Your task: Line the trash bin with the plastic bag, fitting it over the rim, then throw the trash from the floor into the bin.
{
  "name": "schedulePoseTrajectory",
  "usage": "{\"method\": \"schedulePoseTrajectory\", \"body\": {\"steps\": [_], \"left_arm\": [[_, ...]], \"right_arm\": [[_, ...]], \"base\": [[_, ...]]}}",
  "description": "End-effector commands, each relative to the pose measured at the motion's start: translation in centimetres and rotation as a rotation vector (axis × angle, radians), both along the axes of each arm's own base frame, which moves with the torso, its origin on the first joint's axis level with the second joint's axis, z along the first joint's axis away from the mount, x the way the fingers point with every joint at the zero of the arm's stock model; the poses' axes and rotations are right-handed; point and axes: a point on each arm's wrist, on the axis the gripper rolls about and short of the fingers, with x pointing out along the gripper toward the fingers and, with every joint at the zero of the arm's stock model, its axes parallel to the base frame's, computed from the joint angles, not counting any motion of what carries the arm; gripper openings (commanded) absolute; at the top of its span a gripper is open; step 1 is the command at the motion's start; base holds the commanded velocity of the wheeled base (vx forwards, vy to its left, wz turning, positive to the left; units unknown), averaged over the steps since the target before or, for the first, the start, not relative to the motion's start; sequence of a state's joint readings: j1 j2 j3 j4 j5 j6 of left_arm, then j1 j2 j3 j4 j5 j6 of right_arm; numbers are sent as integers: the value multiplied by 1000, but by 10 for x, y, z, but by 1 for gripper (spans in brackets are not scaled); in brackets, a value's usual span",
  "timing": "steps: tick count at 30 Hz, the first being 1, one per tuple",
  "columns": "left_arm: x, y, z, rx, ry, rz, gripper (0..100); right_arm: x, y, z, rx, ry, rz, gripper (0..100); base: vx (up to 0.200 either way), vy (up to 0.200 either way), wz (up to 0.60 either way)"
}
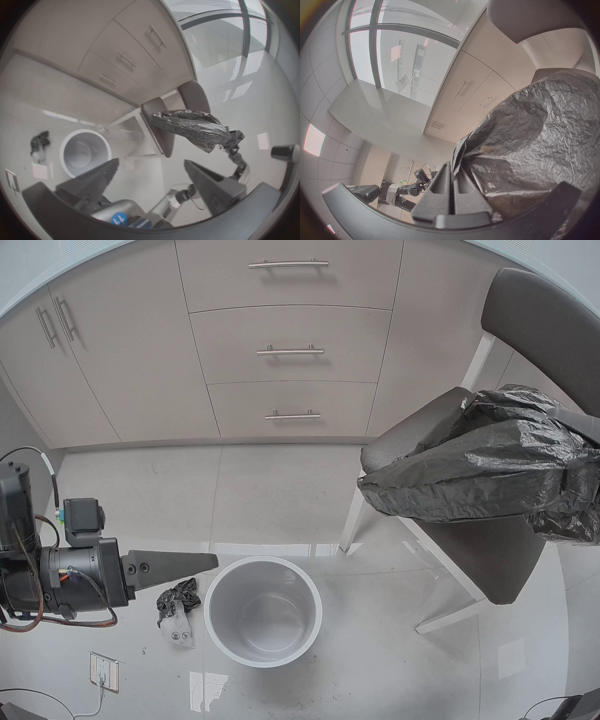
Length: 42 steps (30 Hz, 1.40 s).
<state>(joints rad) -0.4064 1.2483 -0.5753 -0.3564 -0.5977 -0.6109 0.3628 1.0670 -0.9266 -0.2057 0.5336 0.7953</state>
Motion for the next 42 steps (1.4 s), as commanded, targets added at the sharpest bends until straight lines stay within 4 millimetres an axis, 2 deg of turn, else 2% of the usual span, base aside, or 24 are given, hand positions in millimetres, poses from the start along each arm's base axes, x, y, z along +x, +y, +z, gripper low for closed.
{"method": "schedulePoseTrajectory", "body": {"steps": [1, 4, 8, 14, 17, 20, 29, 42], "left_arm": [[29, -5, 1, -92, 131, -66, 100], [44, -8, 7, -167, 237, -111, 100], [59, -14, 3, -183, 291, -163, 100], [86, -25, -6, -174, 332, -164, 100], [90, -28, -11, -169, 349, -175, 100], [94, -40, -22, -161, 396, -237, 100], [104, -65, -48, -140, 440, -310, 100], [111, -78, -43, -151, 391, -345, 100]], "right_arm": [[-6, 6, 2, -9, -24, 55, 0], [-11, 9, 0, -50, -13, 88, 0], [-15, 13, 1, -99, -11, 131, 0], [-29, 11, 21, -88, -65, 169, 0], [-33, 9, 27, -85, -72, 172, 0], [-39, 8, 37, -77, -88, 199, 0], [-42, 11, 36, -72, -76, 247, 0], [-44, 19, 33, -84, -52, 333, 0]], "base": [[0, 0, 0], [0, 0, 0], [0, 0, 0], [0, 0, 0], [0, 0, 0], [0, 0, 0], [0, 0, 0], [0, 0, 0]]}}
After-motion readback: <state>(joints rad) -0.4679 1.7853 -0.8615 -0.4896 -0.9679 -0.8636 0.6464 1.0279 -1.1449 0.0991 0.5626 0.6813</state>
